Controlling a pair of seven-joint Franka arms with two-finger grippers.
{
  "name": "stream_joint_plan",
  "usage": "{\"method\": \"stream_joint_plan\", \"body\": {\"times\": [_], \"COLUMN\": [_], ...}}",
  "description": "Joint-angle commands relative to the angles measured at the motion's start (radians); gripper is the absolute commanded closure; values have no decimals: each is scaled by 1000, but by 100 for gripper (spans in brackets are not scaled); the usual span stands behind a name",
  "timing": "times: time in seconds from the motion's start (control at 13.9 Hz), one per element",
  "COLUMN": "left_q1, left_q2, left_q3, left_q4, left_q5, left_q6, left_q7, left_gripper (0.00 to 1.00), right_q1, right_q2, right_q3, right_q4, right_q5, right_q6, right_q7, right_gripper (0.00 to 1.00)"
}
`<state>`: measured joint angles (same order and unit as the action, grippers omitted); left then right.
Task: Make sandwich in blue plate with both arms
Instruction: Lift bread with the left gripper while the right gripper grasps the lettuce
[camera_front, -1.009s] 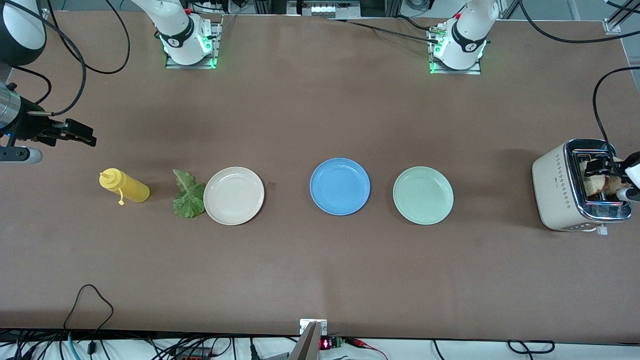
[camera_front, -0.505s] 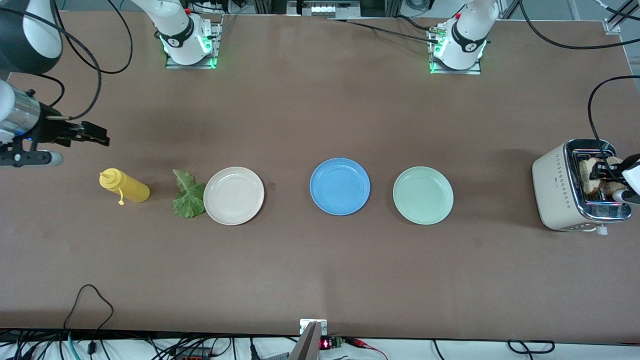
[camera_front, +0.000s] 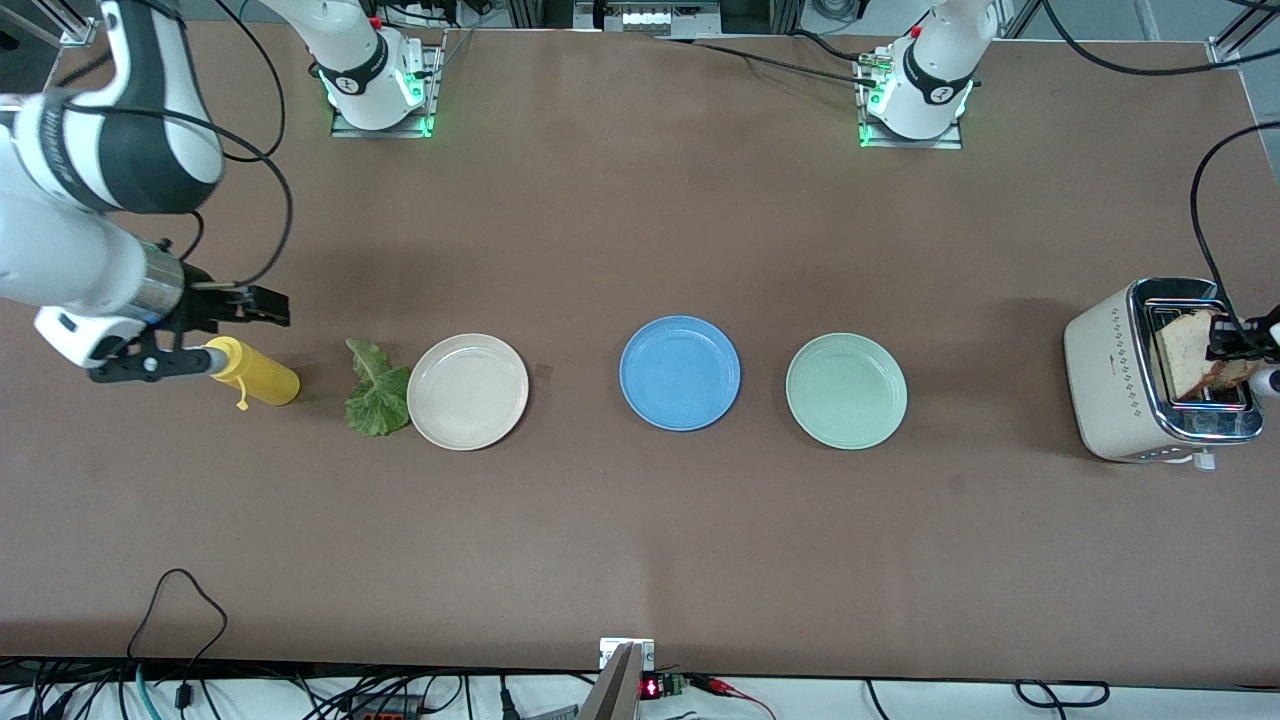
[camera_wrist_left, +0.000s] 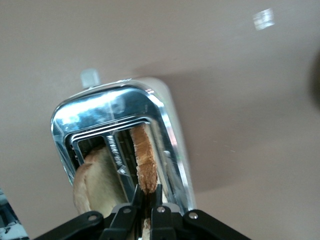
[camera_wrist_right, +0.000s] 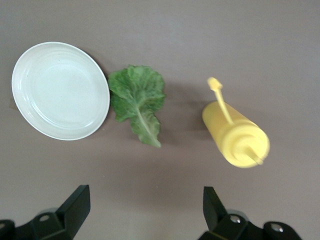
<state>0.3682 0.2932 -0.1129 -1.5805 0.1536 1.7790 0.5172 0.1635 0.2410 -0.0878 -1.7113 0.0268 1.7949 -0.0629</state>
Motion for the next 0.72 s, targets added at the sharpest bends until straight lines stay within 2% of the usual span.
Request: {"method": "stream_joint_plan", "body": {"times": [0.0, 0.14, 0.36, 0.5, 0.65], "left_q1": [-3, -8, -29, -86, -159], "left_q2": [-36, -31, 33, 111, 190], "left_q3": [-117, -235, -419, -444, -444], "left_q4": [95, 119, 111, 112, 108], "left_q5": [-11, -12, -47, -162, -259], "left_q6": [-177, -269, -314, -291, -161], "left_q7": [-35, -113, -259, -356, -434], "left_gripper": [99, 99, 99, 99, 99], "right_q1": [34, 59, 57, 57, 53], "right_q2": [70, 107, 113, 113, 132], "right_q3": [-3, -3, -3, -3, -3], "right_q4": [1, -14, -138, -215, -264], "right_q5": [13, 12, 12, 12, 12], "right_q6": [61, 105, 266, 363, 443], "right_q7": [-5, -6, -18, -64, -109], "right_gripper": [0, 0, 0, 0, 0]}}
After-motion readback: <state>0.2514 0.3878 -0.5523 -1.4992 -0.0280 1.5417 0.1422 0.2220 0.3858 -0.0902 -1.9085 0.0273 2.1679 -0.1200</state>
